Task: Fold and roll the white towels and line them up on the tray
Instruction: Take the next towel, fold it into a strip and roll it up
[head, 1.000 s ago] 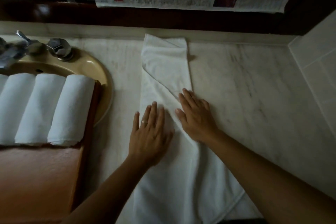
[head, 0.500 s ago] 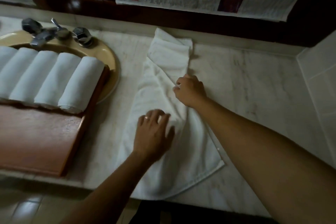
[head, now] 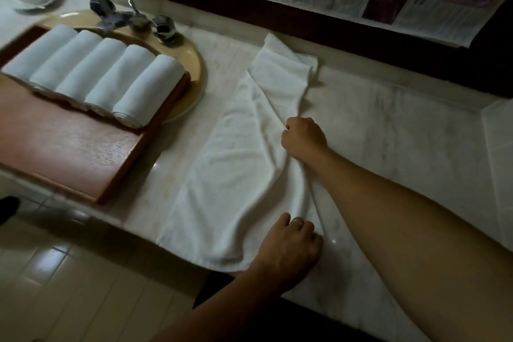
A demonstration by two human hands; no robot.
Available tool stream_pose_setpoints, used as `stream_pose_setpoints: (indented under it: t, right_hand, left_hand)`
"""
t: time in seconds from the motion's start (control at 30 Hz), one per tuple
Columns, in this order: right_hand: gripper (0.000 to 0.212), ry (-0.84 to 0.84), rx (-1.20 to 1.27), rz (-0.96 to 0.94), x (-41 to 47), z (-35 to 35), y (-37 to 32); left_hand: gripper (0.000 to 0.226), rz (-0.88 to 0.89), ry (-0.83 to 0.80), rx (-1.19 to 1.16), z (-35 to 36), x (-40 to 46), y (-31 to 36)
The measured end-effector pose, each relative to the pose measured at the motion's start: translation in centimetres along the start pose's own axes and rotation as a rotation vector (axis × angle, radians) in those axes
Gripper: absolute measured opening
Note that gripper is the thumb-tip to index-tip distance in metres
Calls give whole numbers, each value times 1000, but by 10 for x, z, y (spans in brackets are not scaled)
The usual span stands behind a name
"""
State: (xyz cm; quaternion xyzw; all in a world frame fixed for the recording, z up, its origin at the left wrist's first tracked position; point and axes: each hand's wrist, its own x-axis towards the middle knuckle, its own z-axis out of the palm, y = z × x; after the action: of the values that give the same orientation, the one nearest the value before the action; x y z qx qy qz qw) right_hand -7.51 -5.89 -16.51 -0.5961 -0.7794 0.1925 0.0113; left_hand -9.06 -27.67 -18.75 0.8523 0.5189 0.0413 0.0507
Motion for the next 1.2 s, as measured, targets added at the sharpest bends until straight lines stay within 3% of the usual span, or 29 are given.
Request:
stream_pose_setpoints:
  t: [0.07, 0.13, 0.23, 0.37, 0.53, 0.67, 0.77, 0.83, 0.93, 1.07, 1.2]
  right_hand:
    - [14, -5, 24, 15, 1, 0, 1]
    - [14, -1, 89, 55, 3, -5, -4]
    - [20, -32, 299, 131, 9, -14, -23]
    - [23, -98, 474, 143, 16, -13, -58]
    - [23, -185, 447, 62, 7, 9, -103]
    - [27, -229, 141, -160, -3, 28, -121]
    - [17, -196, -29, -366, -8, 36, -126]
    - [22, -204, -126, -530, -10, 40, -127]
    - [28, -218, -266, -688, -12, 42, -128]
    - [27, -194, -433, -748, -8, 38, -131]
    - [24, -223, -447, -701, 0, 29, -135]
  left_hand:
    - [10, -44, -3, -25, -2, 3, -2]
    - [16, -166, 51, -202, -11, 2, -8]
    - [23, -418, 192, -681, -35, -16, -28]
    - [16, -769, 528, -1342, -59, -71, -71]
    - [18, -1265, 784, -1587, -43, -139, -92]
    - [20, -1537, 732, -1471, -21, -170, -92]
    - [25, -1571, 741, -1373, -22, -177, -97]
    - [30, -1571, 745, -1280, -28, -176, -103]
    - [36, -1529, 539, -1003, -37, -170, -116]
    - [22, -1438, 218, -687, -42, -157, -132]
    - [9, -1393, 146, -684, -40, -160, -141]
